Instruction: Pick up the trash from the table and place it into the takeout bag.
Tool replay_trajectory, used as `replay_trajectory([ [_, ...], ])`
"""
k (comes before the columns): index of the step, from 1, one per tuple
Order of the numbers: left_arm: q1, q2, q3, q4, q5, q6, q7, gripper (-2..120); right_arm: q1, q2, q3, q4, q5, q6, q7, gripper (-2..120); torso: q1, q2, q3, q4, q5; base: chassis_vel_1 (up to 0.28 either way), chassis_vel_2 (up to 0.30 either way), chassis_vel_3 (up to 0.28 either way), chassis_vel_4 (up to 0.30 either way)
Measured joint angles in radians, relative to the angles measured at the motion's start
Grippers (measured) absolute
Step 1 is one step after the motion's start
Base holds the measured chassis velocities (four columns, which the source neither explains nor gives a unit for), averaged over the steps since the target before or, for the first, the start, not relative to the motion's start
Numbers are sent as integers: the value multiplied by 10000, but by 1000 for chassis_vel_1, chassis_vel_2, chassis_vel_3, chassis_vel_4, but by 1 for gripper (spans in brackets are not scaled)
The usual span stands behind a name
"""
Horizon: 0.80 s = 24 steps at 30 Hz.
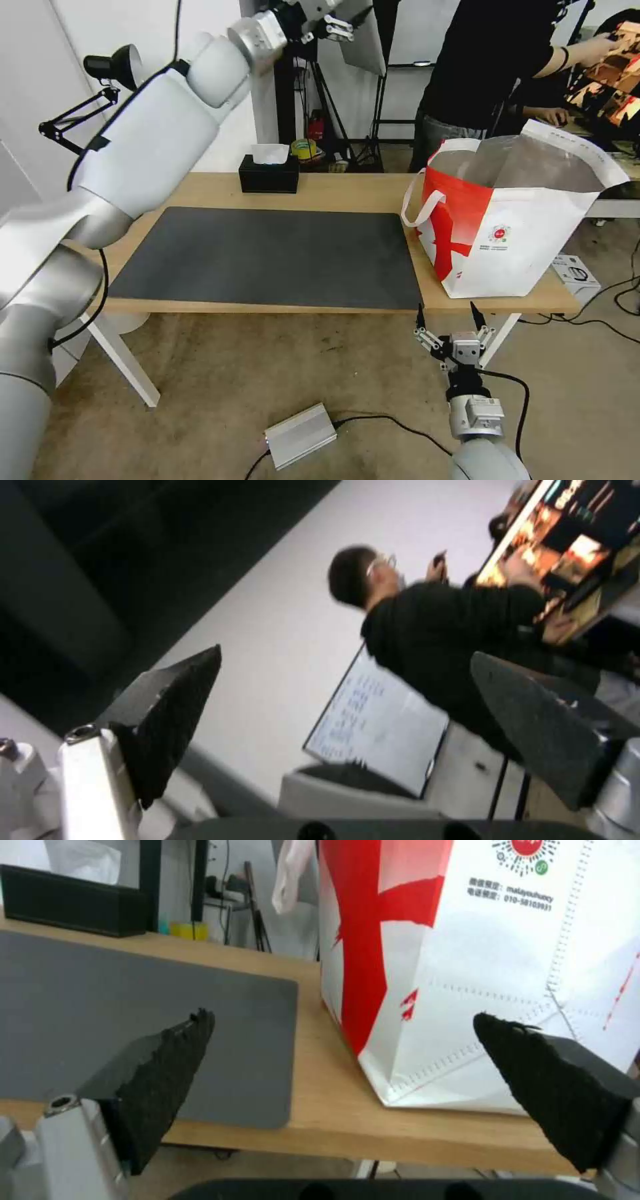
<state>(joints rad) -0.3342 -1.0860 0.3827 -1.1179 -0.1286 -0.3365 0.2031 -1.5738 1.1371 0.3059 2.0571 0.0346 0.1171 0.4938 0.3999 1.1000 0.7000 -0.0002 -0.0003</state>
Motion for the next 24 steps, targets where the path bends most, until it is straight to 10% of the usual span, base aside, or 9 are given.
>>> replay_trajectory([
  [14,4485,4194,-2914,-3606,-976,842,-422,100,-94,-151,57,5,8,-10,10,100,0,0,-1,2,-3,0,0,0,0],
  [18,8500,5355,-5690,-5451,-1472,1058,-895,100,-149,-173,145,6,20,-26,6,100,-2,1,-2,8,3,0,0,0,0],
  [24,12718,5043,-8817,-6860,-1450,1117,-1076,100,-203,-219,251,77,45,-29,-4,100,-2,1,-2,3,4,0,0,0,0],
])
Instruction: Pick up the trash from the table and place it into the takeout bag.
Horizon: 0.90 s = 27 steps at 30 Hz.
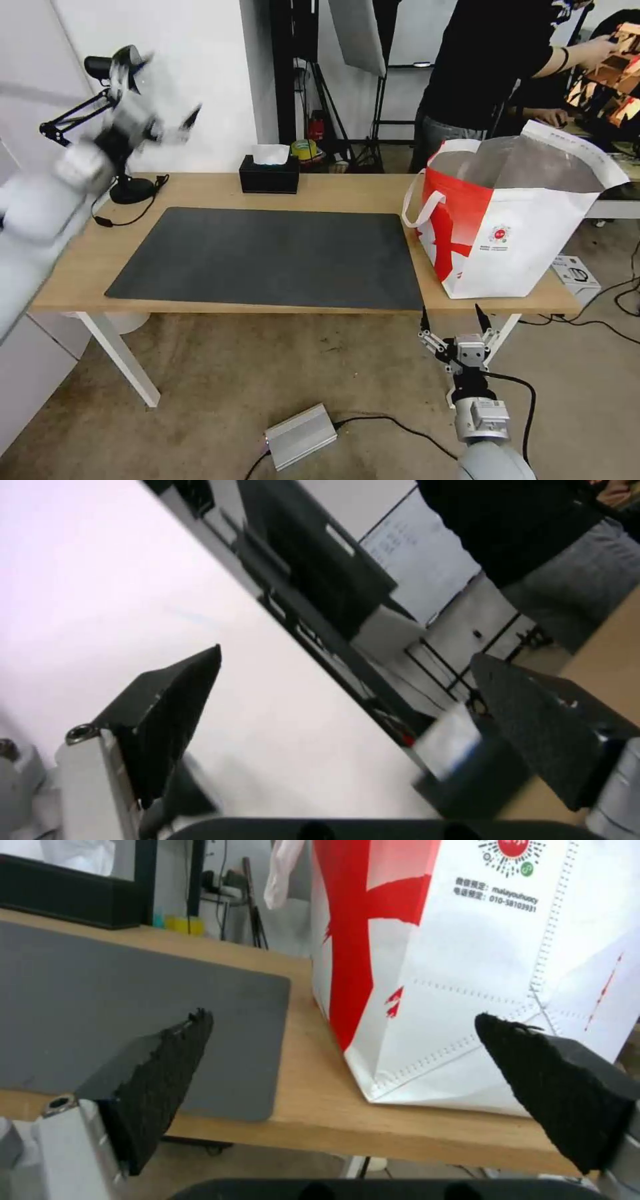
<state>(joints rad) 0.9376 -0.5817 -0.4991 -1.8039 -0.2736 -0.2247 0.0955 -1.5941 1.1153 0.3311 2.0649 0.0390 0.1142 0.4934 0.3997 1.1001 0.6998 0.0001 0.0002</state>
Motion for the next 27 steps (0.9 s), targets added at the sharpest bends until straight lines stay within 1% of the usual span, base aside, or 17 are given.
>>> replay_trajectory([
  [1,732,-201,-480,-218,91,-2,-51,100,-15,-16,23,15,2,-1,1,100,0,0,0,0,-7,0,0,0,0],
  [2,1521,-516,-1014,-491,231,-5,-155,100,-33,-21,29,42,2,-3,-6,100,1,0,0,-2,-6,0,0,0,0],
  [3,2215,-817,-1426,-758,314,-6,-317,100,-54,-23,38,79,2,-23,-17,100,1,0,-1,-4,3,0,0,0,0],
  [4,3000,-1203,-1787,-999,418,16,-547,100,-94,-34,59,132,1,-85,-35,100,0,0,0,-4,2,0,0,0,0],
  [5,3000,-1203,-1787,-999,418,16,-547,100,-94,-34,59,132,1,-85,-35,100,0,0,0,-4,2,0,0,0,0],
  [6,3583,-1570,-2056,-1161,499,21,-687,100,-133,-55,85,170,2,-126,-42,100,0,0,0,-2,-4,0,0,0,0],
  [9,5137,-2873,-2607,-1664,760,3,-993,100,-226,-81,177,260,2,-177,-55,100,1,-1,0,-2,-2,0,0,0,0],
  [10,5665,-3427,-2707,-1872,854,-25,-1076,100,-244,-86,203,293,4,-186,-59,100,0,0,0,-1,-3,0,0,0,0],
  [11,5665,-3427,-2707,-1872,854,-25,-1076,100,-244,-86,203,293,4,-186,-59,100,0,0,0,-1,-3,0,0,0,0],
  [12,5965,-3769,-2730,-2011,914,-55,-1135,100,-255,-89,208,316,7,-193,-72,100,0,0,0,1,-2,0,0,0,0],
  [14,6735,-4740,-2701,-2371,1190,-235,-1311,100,-282,-86,221,361,18,-206,-110,100,-1,0,1,-1,0,0,0,0,0],
  [15,6735,-4740,-2701,-2371,1190,-235,-1311,100,-282,-86,221,361,18,-206,-110,100,-1,0,1,-1,0,0,0,0,0],
  [18,7416,-5555,-2540,-2566,1613,-566,-1482,100,-350,-70,238,407,32,-213,-179,100,1,0,1,0,-1,0,0,0,0],
  [19,7416,-5555,-2540,-2566,1613,-566,-1482,100,-350,-70,238,407,32,-213,-179,100,1,0,1,0,-1,0,0,0,0],
  [21,7628,-5826,-2495,-2605,1754,-757,-1540,100,-413,-69,273,464,85,-246,-234,100,1,0,1,-2,1,0,0,0,0],
  [22,7628,-5826,-2495,-2605,1754,-757,-1540,100,-413,-69,273,464,85,-246,-234,100,1,0,1,-2,1,0,0,0,0],
  [27,8080,-6314,-2365,-2887,1932,-939,-1764,100,-526,-47,516,600,259,-356,-297,100,2,-1,1,-3,0,0,0,0,0],
])
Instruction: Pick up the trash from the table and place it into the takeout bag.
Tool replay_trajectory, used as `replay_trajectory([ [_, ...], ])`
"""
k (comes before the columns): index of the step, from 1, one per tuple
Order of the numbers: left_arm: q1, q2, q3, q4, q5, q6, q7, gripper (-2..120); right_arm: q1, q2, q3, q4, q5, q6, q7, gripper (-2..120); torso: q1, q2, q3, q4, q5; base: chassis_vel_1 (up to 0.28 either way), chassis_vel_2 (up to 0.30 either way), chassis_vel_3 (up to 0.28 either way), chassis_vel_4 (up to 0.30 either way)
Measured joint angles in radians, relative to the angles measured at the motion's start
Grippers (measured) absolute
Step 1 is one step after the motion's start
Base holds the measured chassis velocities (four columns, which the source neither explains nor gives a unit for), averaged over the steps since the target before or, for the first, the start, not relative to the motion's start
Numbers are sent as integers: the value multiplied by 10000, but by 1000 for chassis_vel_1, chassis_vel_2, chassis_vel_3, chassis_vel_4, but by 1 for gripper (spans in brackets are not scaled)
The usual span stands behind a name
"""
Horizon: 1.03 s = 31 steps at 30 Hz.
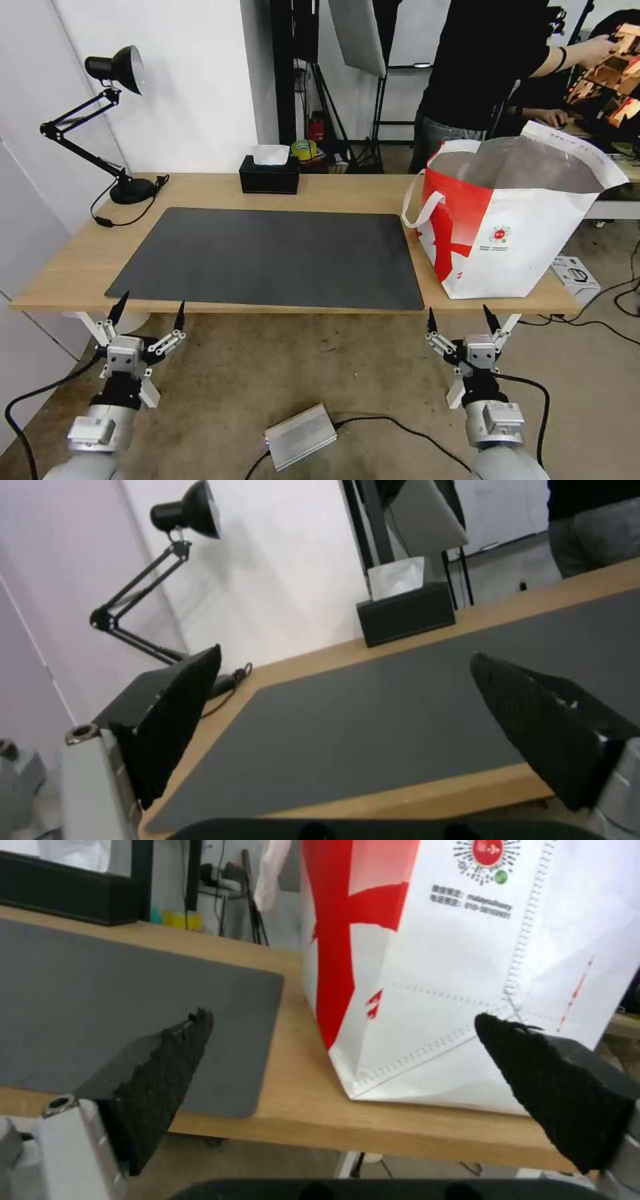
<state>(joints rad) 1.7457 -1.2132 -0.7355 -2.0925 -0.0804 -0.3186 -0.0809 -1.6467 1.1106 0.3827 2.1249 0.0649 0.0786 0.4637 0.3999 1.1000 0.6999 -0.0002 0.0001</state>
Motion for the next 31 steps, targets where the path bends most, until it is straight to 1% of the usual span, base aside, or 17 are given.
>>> replay_trajectory([
  [2,45,-56,38,-8,47,-27,-45,100,-18,0,30,24,11,-13,-12,100,0,0,0,-1,0,0,0,0,0],
  [10,296,-662,392,15,408,-417,-254,100,-168,65,150,116,35,-60,-76,100,0,0,1,1,-2,0,0,0,0],
  [20,367,-989,463,162,581,-649,-341,100,-328,208,159,129,36,-93,-147,100,0,0,1,1,-1,0,0,0,0],
  [31,324,-1295,554,214,805,-717,-427,100,-585,303,178,54,102,-48,-110,100,0,0,1,1,-1,0,0,0,0],
])
